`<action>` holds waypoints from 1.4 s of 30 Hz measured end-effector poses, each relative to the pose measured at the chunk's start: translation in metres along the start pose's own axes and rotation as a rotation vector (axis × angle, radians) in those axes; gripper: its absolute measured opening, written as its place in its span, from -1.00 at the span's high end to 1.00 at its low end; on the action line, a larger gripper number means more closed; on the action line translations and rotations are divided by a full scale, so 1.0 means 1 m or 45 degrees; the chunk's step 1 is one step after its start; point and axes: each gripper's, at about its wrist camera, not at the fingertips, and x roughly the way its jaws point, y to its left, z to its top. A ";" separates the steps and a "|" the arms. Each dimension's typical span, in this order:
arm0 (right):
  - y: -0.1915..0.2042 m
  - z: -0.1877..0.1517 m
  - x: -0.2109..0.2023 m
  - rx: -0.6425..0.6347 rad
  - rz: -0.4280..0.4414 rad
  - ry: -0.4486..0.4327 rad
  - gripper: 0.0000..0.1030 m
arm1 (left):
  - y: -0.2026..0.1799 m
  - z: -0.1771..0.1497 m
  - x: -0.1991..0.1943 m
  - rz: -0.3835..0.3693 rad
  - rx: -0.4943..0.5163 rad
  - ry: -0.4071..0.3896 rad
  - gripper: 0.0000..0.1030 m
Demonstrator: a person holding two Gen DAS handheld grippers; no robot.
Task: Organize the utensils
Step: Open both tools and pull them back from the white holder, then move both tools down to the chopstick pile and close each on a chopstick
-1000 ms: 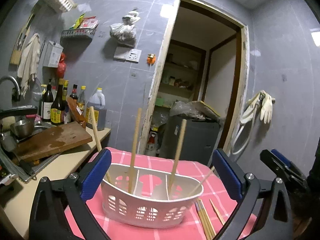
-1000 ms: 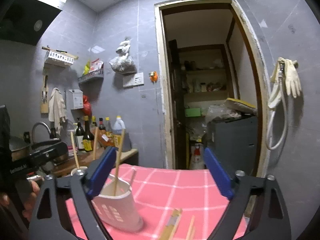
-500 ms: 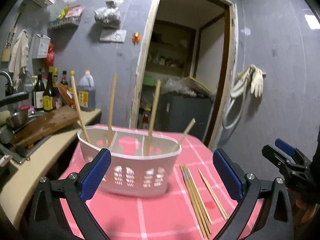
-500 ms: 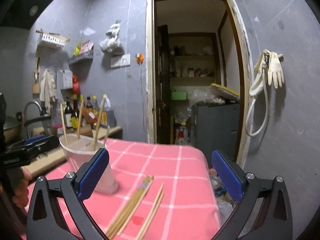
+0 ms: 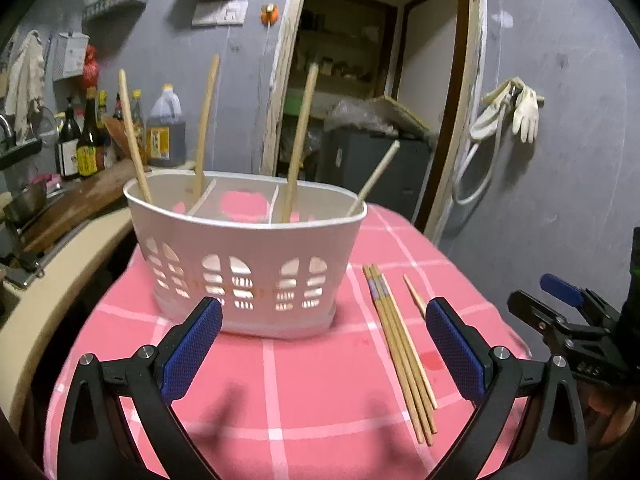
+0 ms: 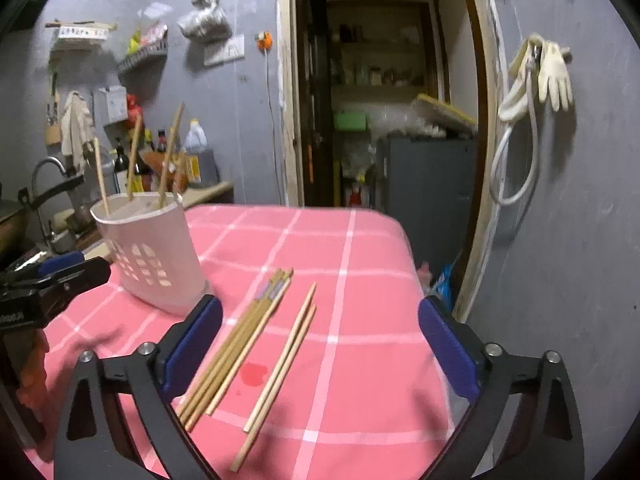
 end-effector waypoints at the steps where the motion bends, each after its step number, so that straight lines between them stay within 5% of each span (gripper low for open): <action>1: -0.001 0.000 0.004 0.001 0.001 0.024 -0.64 | 0.000 -0.002 0.004 0.000 -0.001 0.024 -0.93; 7: -0.006 -0.003 0.029 0.017 0.020 0.171 -0.18 | -0.002 -0.010 0.027 -0.025 0.001 0.152 -0.86; 13: -0.008 -0.006 0.057 0.022 0.052 0.312 0.19 | -0.011 -0.010 0.046 -0.064 0.020 0.242 -0.49; 18: -0.006 -0.009 0.076 0.011 0.083 0.412 0.30 | -0.016 -0.010 0.065 -0.104 0.025 0.343 -0.08; 26: -0.004 -0.012 0.101 -0.005 0.076 0.520 0.40 | -0.022 -0.006 0.091 -0.133 0.042 0.448 0.29; 42: 0.002 -0.011 0.119 -0.025 0.084 0.597 0.40 | -0.020 -0.004 0.121 -0.138 0.051 0.556 0.42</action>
